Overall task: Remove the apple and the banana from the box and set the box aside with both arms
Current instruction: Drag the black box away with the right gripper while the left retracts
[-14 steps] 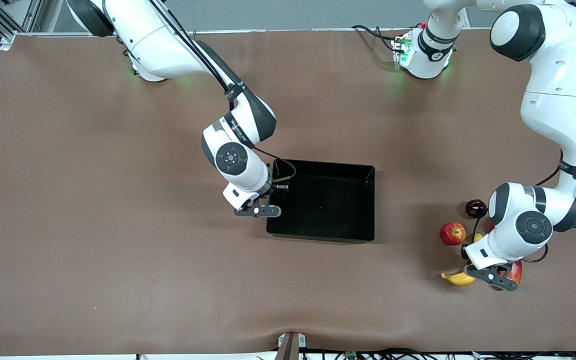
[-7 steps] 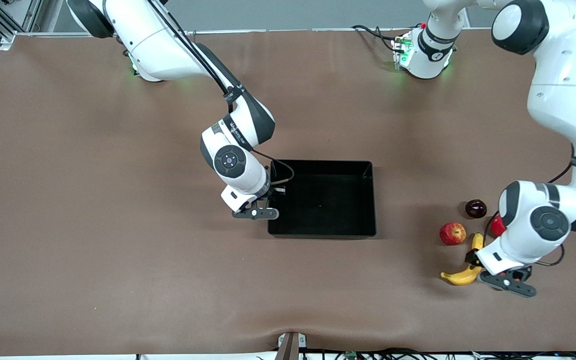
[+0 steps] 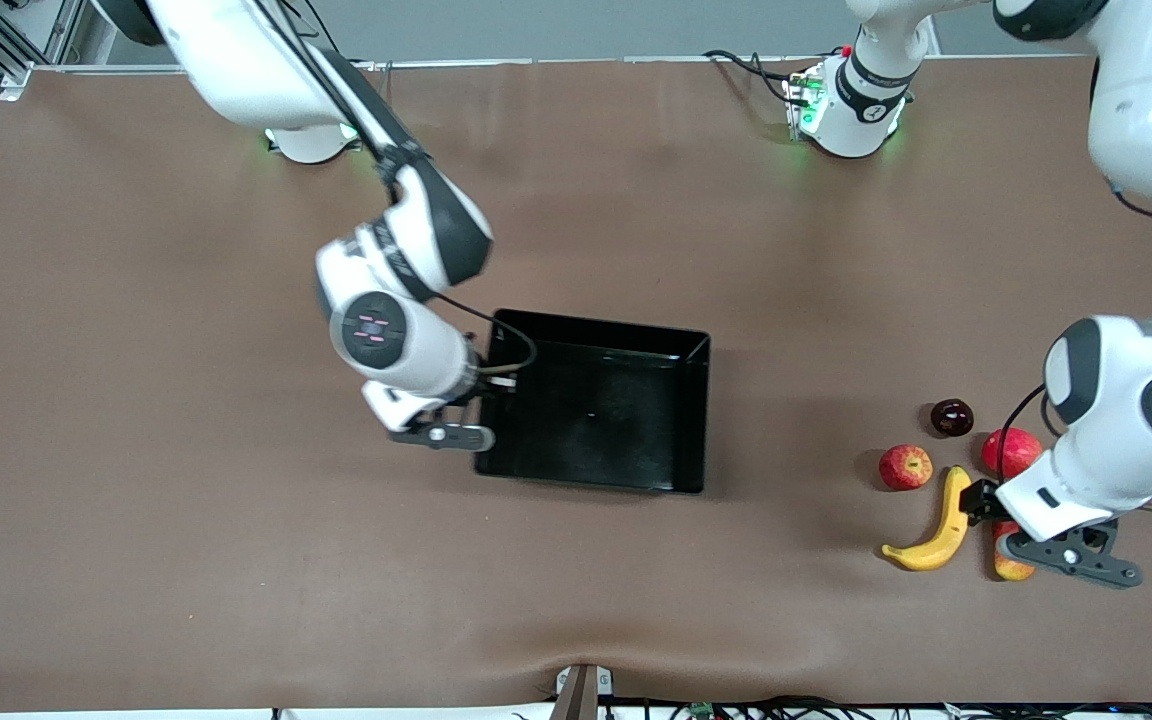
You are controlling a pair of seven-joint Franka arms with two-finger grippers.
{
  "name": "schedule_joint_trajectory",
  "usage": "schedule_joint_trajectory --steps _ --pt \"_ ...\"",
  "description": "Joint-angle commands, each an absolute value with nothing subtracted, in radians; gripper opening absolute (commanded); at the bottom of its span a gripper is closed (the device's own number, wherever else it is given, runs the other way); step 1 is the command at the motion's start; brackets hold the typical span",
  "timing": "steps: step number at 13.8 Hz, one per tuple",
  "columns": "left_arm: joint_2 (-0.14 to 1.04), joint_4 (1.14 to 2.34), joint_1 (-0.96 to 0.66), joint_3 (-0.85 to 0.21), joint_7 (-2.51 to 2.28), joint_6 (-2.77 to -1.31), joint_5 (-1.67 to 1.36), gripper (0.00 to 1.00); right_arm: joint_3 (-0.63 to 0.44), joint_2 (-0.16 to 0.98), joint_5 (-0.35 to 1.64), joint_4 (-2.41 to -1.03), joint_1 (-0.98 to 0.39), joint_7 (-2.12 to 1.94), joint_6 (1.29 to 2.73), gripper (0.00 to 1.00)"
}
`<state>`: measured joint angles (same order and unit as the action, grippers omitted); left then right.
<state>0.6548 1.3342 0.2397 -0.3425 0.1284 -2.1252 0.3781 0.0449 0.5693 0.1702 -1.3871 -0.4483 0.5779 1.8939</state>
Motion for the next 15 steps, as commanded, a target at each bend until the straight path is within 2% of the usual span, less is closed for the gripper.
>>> schedule_joint_trajectory --steps 1,3,5,7,10,12,15 --pt "0.502 1.462 0.241 -0.342 0.077 -2.063 0.338 1.0 0.063 0.457 0.163 -1.422 -0.35 0.536 1.817 0.0" --pt "0.412 1.521 0.247 -0.359 0.046 -2.03 0.319 1.0 0.061 0.407 0.163 -1.43 -0.278 0.474 1.741 0.0" --pt "0.35 1.523 0.245 -0.359 0.029 -1.953 0.272 1.0 0.061 0.361 0.163 -1.457 -0.175 0.35 1.677 0.0" --pt "0.307 1.523 0.244 -0.359 0.025 -1.893 0.227 1.0 0.064 0.29 0.17 -1.563 -0.03 0.182 1.698 0.0" --pt "0.255 1.522 0.242 -0.36 0.018 -1.83 0.18 1.0 0.061 0.272 0.172 -1.656 0.176 -0.102 1.706 0.0" --pt "0.218 1.517 0.244 -0.367 0.015 -1.777 0.14 1.0 0.061 0.276 0.17 -1.715 0.283 -0.208 1.768 0.0" --pt "0.167 1.509 0.247 -0.367 0.017 -1.763 0.103 1.0 0.06 0.278 0.157 -1.845 0.362 -0.278 1.949 0.0"
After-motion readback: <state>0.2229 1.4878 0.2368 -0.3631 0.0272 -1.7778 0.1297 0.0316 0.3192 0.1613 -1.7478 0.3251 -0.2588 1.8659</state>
